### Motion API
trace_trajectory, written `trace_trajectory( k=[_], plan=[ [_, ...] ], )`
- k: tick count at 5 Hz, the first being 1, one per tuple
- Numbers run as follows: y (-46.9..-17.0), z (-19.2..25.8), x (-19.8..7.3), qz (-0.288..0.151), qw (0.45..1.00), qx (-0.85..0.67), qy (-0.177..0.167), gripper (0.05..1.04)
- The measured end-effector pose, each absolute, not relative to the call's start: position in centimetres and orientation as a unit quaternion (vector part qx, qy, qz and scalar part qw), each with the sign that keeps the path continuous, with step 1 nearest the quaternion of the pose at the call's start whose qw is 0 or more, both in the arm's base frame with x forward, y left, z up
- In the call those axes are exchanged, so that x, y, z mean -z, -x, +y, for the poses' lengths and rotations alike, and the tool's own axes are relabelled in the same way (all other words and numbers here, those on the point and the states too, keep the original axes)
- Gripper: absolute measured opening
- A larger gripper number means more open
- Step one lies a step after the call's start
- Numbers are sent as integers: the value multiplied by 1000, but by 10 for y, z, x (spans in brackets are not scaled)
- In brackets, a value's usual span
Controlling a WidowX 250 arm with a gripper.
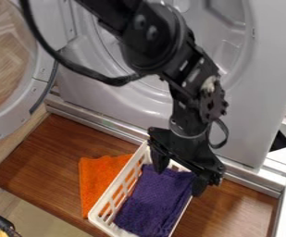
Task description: Took and laundered in the washing machine
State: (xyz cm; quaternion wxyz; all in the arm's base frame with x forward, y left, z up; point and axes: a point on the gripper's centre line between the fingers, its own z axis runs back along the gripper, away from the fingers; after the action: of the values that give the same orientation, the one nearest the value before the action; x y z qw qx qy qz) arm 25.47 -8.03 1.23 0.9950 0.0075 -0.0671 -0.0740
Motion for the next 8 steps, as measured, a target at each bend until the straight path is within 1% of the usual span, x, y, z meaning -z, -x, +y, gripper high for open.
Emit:
trace_trajectory(
  k=[1,2,4,5,6,8],
  plan=[
    [-257,-83,1,-59,995,82,-6,1000],
    [-258,-84,10,-49,995,90,-6,947],
    [-259,-82,16,-38,995,88,-18,350],
    [-258,-81,19,-31,996,86,-22,147],
    [-258,-81,20,-30,996,80,-23,66],
    [-255,-81,18,-23,995,89,-29,58]
  ],
)
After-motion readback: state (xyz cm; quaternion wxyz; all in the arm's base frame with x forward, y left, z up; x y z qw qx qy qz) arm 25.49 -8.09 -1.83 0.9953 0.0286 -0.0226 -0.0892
